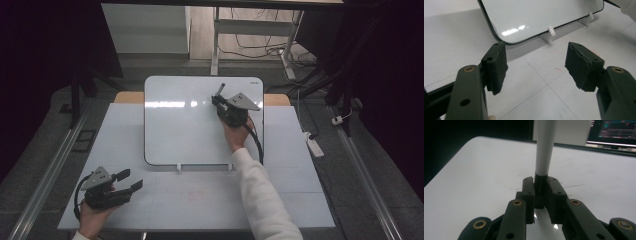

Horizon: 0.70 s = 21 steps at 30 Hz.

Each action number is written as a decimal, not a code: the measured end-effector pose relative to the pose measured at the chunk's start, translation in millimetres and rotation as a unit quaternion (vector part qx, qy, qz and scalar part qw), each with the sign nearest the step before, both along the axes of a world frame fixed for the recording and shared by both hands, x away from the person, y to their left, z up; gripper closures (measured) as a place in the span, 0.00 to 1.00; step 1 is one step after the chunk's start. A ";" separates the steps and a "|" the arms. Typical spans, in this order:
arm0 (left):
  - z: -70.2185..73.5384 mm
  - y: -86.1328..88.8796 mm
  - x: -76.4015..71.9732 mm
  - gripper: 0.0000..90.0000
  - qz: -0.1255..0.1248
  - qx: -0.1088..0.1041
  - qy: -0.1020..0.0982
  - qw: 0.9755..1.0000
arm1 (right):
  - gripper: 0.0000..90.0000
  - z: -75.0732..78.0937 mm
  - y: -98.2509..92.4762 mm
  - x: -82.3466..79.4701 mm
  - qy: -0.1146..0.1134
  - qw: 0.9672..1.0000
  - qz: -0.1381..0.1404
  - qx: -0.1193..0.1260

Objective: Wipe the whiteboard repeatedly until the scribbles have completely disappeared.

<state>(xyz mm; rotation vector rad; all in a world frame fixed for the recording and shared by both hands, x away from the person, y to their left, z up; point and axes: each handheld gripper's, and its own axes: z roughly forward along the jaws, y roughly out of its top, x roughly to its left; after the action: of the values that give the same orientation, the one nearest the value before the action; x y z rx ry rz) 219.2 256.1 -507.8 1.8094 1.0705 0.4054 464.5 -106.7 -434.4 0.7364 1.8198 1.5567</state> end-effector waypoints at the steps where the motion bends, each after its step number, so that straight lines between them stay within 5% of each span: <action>1: 0.3 -0.2 -0.7 0.38 0.000 0.000 -0.001 1.000 | 0.86 0.1 -1.0 0.1 -0.001 1.000 0.000 0.001; 4: 1.7 0.5 -3.1 0.38 0.002 -0.002 -0.005 1.000 | 0.86 4.7 -18.2 6.6 -0.006 0.999 -0.044 0.029; 7: 2.0 0.9 -2.3 0.38 0.003 -0.003 -0.006 1.000 | 0.86 4.1 -20.4 6.0 -0.004 0.998 -0.048 0.036; 11: 0.6 -0.2 -1.0 0.39 0.001 -0.001 -0.003 1.000 | 0.86 -1.6 -4.1 -2.3 -0.012 1.000 -0.011 -0.011; 16: 2.2 0.8 -3.0 0.39 0.004 -0.003 -0.007 1.000 | 0.86 13.0 -32.0 17.3 -0.008 0.997 -0.065 0.048; 19: 0.9 0.5 -1.1 0.39 0.003 -0.002 -0.003 1.000 | 0.86 12.8 -25.5 17.7 -0.007 0.998 -0.052 0.040; 21: 0.5 0.2 -0.5 0.39 0.002 -0.001 -0.002 1.000 | 0.86 9.1 -13.0 12.3 -0.010 1.000 -0.024 0.014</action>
<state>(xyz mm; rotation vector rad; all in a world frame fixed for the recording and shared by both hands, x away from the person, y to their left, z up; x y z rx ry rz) 218.7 256.3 -507.3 1.8041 1.0713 0.4102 476.9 -119.7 -425.3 0.7700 1.7564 1.5558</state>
